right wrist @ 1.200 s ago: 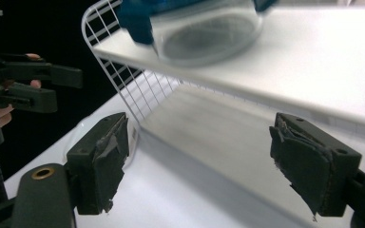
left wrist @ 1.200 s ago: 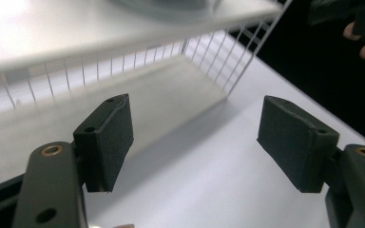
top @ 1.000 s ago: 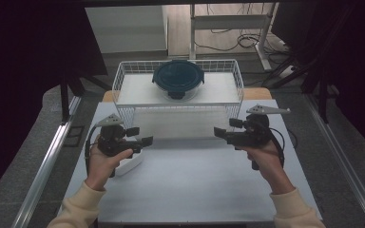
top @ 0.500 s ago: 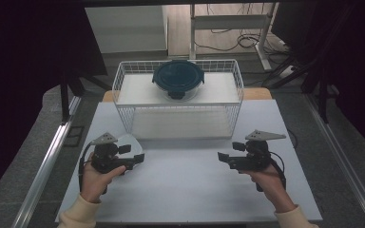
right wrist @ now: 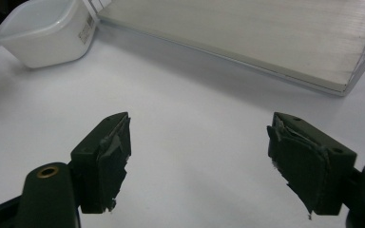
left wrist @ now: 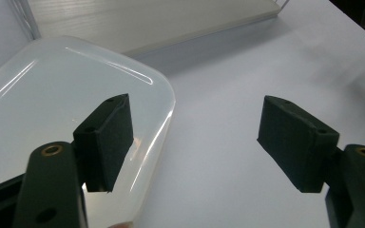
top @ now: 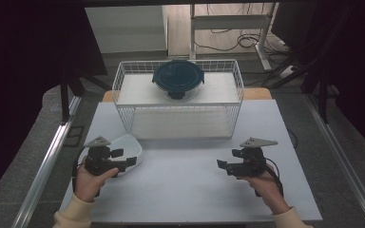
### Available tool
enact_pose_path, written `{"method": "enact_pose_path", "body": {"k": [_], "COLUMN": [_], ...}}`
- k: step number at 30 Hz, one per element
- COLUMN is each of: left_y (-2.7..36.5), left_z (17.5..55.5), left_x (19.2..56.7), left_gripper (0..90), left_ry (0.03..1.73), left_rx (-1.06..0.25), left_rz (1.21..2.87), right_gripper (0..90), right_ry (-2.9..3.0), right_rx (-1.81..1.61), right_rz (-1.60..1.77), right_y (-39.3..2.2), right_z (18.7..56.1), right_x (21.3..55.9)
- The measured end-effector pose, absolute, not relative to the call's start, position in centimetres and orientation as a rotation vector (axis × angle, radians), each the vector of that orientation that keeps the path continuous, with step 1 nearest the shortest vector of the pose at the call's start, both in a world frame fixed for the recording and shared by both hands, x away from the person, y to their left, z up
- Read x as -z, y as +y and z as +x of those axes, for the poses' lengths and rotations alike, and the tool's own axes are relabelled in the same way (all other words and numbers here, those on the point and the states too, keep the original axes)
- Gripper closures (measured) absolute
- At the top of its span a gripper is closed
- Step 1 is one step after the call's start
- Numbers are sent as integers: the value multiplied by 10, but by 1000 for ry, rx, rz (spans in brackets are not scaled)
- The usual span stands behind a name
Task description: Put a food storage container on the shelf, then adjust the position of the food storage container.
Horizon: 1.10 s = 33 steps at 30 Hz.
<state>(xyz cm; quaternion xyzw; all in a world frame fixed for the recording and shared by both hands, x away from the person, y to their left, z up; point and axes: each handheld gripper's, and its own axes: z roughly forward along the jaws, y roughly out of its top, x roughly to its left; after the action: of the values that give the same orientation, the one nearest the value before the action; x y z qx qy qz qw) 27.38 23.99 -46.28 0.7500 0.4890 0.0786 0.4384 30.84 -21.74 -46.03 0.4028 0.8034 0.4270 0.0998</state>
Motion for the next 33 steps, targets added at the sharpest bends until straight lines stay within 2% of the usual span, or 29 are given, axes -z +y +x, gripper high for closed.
{"method": "enact_pose_path", "body": {"k": [13, 33], "left_y": [234, 270], "left_z": [273, 297], "left_x": [454, 453], "left_gripper": [257, 280], "left_ry": [1203, 1296], "left_rx": [-221, -223], "left_rz": [1880, 1783], "right_gripper": [222, 222], "right_ry": [2331, 2351], "right_rx": [-1306, -1282], "right_rz": [1204, 1235], "right_y": [-228, -230], "right_z": [302, 305], "right_x": [457, 461]}}
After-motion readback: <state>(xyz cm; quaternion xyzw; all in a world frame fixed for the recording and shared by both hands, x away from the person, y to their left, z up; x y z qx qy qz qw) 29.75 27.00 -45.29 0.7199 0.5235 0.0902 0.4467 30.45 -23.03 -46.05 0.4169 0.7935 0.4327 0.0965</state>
